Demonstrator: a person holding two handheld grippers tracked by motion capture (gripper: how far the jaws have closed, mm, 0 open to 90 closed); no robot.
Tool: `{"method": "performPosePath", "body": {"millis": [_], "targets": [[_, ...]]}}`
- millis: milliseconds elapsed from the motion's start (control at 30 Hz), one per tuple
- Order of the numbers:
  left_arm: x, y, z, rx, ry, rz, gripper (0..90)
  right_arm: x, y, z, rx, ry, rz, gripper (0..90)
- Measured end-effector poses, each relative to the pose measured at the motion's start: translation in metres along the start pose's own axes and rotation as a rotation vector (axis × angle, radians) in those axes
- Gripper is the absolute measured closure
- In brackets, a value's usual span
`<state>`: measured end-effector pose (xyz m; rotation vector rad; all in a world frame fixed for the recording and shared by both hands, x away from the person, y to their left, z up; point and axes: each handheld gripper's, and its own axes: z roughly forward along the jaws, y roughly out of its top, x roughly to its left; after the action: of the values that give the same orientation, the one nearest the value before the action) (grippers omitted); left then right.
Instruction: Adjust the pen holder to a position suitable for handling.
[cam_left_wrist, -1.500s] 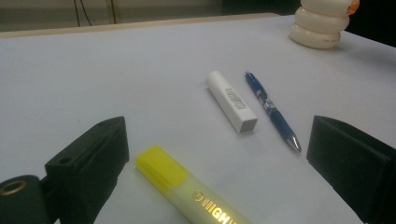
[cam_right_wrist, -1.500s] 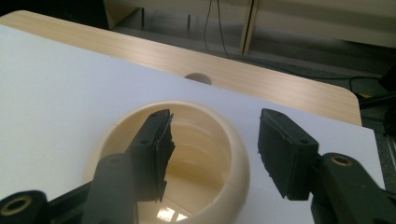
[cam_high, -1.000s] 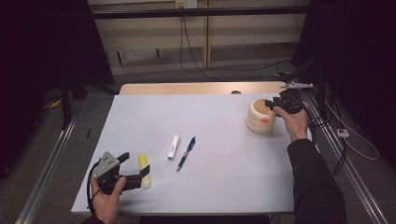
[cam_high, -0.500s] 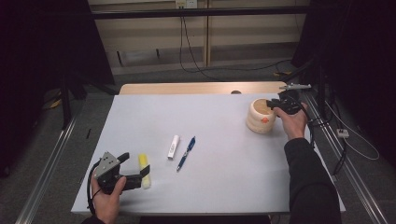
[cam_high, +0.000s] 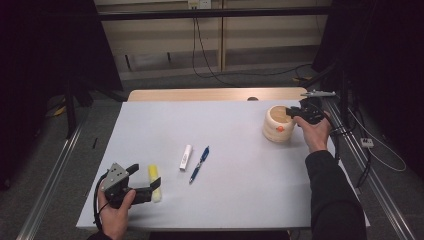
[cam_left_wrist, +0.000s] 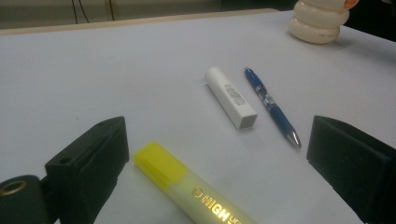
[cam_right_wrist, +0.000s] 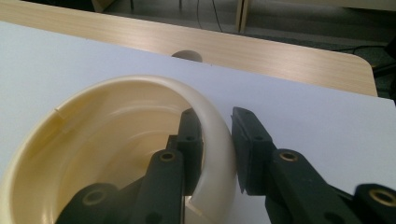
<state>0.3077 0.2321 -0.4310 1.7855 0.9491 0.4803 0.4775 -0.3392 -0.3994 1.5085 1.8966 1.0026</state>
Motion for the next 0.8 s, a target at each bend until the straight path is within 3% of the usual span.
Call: {"method": "performPosePath", "body": {"millis": [133, 233, 467, 567, 800], "targets": [[0.0, 0.0, 0.0, -0.001, -0.004, -0.002, 5.8, 0.003, 0.002, -0.002, -0.008, 0.008, -0.004, 73.9], [0.0, 0.0, 0.0, 0.001, -0.005, 0.002, 5.9, 0.007, 0.003, -0.006, -0.004, 0.062, 0.011, 74.2], [0.001, -0.001, -0.004, -0.003, 0.007, -0.002, 5.9, 0.016, 0.003, -0.015, -0.018, 0.085, -0.004, 74.1], [0.0, -0.001, -0.004, 0.0, 0.009, -0.001, 5.9, 0.024, 0.0, -0.024, -0.047, 0.133, -0.021, 74.2], [0.001, -0.001, -0.004, 0.0, 0.015, -0.001, 5.9, 0.034, -0.006, -0.036, -0.055, 0.152, -0.027, 74.1]]}}
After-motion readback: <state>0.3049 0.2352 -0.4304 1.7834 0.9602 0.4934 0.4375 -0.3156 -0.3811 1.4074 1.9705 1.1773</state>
